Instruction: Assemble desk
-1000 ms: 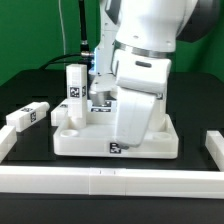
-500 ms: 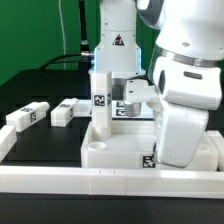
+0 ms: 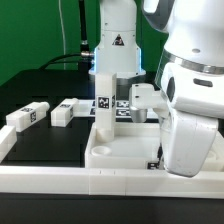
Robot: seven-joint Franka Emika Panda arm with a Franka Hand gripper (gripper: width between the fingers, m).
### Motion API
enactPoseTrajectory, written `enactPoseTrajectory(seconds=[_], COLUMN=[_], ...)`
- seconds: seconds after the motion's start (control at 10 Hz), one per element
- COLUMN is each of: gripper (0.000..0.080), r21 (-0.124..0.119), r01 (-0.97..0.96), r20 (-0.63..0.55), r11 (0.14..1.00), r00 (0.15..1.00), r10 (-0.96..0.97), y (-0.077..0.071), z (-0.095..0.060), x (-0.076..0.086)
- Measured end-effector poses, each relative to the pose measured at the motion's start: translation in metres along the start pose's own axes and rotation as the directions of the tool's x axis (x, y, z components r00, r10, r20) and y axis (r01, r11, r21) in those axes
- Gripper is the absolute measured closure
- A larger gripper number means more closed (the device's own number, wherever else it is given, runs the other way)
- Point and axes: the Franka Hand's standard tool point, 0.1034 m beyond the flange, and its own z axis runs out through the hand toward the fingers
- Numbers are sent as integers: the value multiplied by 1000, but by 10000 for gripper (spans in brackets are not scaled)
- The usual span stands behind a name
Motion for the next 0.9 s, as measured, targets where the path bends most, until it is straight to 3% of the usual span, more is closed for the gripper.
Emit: enactPoseTrajectory(seconds=[0.1,0.2,0.3,0.4,0.6,0.9], gripper=[492,492,291,189,160,151], r21=[16,37,52,45,16,14], r01=[-2,-13,-24,-30,-58,-85], r20=[4,11,17,25,41,41], r11=[1000,999,998,999,998,996], r00=[1000,1000,1000,999,998,996], r10=[2,13,23,29,58,85], y=[-4,-10,-14,-14,-11,-22], z=[1,-2,-5,-10,-27,-49], x=[-2,-7,-11,-13,-19,-46])
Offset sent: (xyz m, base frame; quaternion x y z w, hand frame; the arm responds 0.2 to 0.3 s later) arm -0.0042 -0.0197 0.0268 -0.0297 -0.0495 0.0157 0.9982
